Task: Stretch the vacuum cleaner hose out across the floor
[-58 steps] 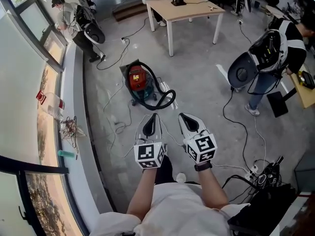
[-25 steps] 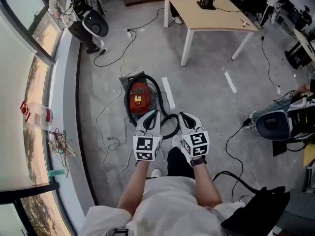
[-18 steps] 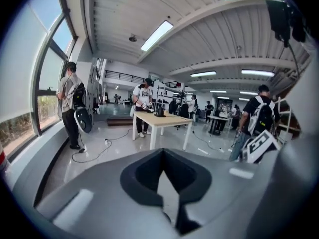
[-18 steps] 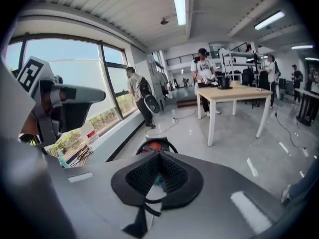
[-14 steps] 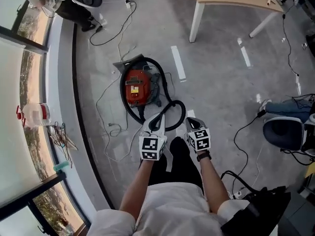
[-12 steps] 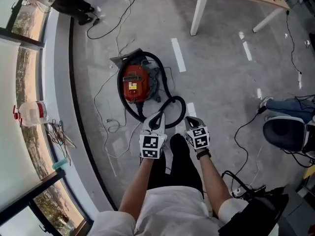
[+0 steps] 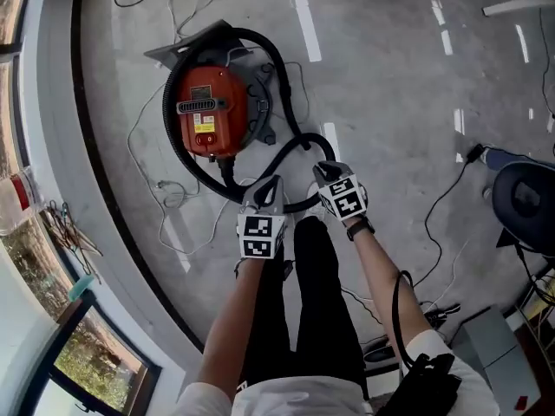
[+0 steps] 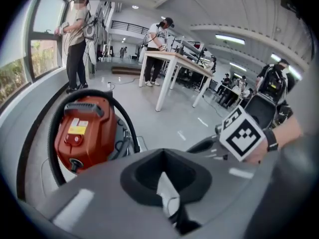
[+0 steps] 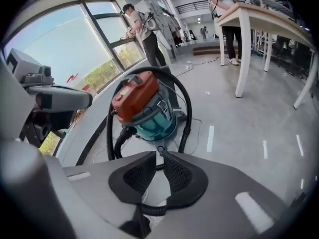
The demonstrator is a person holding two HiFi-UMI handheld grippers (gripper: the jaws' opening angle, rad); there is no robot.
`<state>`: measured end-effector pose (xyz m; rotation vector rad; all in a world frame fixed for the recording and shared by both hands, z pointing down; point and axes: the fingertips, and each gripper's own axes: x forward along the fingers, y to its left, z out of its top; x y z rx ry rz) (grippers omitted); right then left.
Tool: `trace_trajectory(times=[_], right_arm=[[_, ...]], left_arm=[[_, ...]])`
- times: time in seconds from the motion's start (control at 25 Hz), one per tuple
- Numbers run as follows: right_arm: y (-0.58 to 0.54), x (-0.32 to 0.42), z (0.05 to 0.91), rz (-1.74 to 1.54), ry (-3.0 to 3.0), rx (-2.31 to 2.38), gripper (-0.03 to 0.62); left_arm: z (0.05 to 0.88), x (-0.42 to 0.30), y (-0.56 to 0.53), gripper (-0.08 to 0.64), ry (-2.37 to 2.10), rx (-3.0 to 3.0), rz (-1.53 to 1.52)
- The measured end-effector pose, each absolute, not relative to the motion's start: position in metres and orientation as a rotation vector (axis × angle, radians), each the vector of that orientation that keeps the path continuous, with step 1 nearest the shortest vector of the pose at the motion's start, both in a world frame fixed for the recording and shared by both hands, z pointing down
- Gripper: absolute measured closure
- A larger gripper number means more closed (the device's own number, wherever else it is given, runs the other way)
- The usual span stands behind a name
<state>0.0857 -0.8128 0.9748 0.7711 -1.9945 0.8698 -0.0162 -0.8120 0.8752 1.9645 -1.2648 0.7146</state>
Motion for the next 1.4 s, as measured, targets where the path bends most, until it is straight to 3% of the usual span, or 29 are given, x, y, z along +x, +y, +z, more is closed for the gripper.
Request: trace_trajectory(times=[0.08,0.28,0.6,0.8,0.88,0.96,1.0,1.16,1.4], right_arm=[[-0.827,0.072,1.021,0.793,-1.989,0.689,0.529],[-0.856,0.037,1.146,0.671,-1.938,0.471,0.339],[-0.881,0.025,1.307,0.889,-1.677,0.390,0.233],[-0.860,0.033,1.367,0.904,-1.477,0.310,0.253],[-0.856,0.043,1.379,0.862,-1.411,0.301,0.318],[-0.852,0.050,1.380,0.881,-1.369,0.331,0.427],[-0.849,0.051,1.375,0.910,-1.363,0.345,0.437],[-0.839,0.050,1.323,1.075,-1.416,0.352,0.443],[-0.804,0.080,1.175,1.217,-1.520,0.415,0.443]], left_arm=[[0.921,-0.019,-0.810,0.558,-1.215,1.929,0.717],[1.010,-0.026,-0.808,0.558,-1.121,1.926,0.751],[1.093,-0.043,-0.798,0.558,-1.103,1.889,0.703],[1.106,-0.048,-0.791,0.558,-1.094,1.879,0.671],[1.105,-0.046,-0.793,0.558,-1.092,1.885,0.662],[1.101,-0.044,-0.793,0.558,-1.085,1.891,0.664],[1.098,-0.043,-0.792,0.558,-1.080,1.893,0.668],[1.079,-0.042,-0.794,0.558,-1.084,1.886,0.654],[1.012,-0.046,-0.797,0.558,-1.150,1.798,0.578]])
